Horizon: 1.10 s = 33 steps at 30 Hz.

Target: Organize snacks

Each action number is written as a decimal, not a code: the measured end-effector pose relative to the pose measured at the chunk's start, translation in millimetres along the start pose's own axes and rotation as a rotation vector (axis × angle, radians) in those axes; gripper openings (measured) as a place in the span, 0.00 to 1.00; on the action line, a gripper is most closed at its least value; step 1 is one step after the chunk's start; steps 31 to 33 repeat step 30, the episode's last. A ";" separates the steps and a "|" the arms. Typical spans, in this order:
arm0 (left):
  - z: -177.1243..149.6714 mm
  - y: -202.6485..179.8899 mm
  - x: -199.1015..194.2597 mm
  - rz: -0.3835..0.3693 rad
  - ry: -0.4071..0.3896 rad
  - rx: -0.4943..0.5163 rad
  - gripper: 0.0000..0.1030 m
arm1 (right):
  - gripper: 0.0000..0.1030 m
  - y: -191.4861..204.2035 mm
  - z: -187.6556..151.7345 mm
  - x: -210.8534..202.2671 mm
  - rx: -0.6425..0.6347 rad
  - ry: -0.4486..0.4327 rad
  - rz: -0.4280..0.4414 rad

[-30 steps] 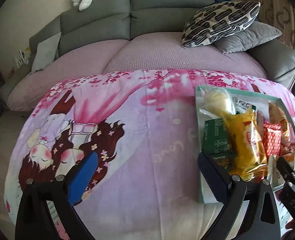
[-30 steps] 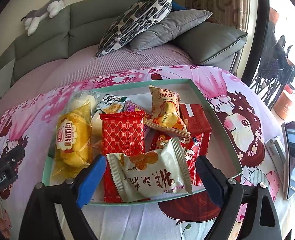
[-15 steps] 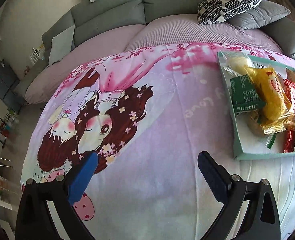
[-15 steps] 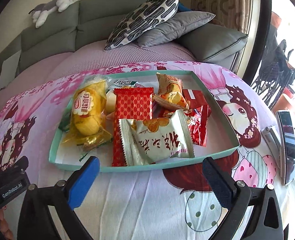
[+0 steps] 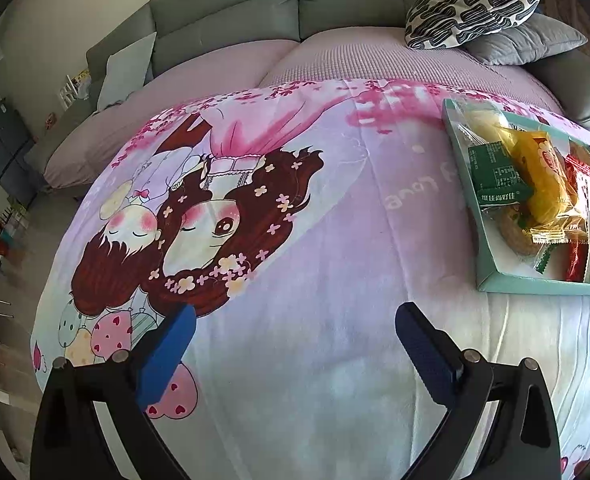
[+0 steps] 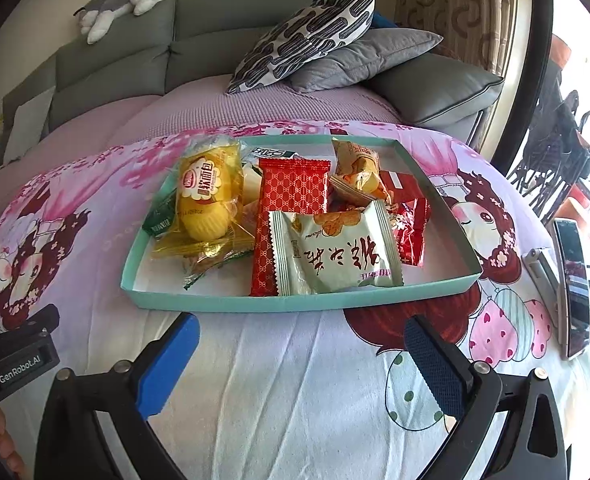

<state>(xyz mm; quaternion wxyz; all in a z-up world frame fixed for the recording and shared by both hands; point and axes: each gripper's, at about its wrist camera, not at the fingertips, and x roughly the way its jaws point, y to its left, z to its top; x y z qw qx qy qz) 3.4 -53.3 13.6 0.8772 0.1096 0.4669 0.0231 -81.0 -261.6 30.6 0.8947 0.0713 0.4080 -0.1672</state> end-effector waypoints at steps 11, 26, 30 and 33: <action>1.5 -1.8 3.2 -0.016 -0.001 0.024 0.97 | 1.00 4.0 -0.1 5.1 -0.004 -0.001 0.002; -2.9 1.1 24.3 -0.024 0.025 0.033 0.97 | 1.00 10.1 -3.3 18.8 -0.024 0.041 -0.012; -4.1 -1.2 28.1 -0.040 0.036 0.046 0.97 | 1.00 11.7 -4.7 21.2 -0.029 0.050 -0.013; -4.1 -1.2 28.1 -0.040 0.036 0.046 0.97 | 1.00 11.7 -4.7 21.2 -0.029 0.050 -0.013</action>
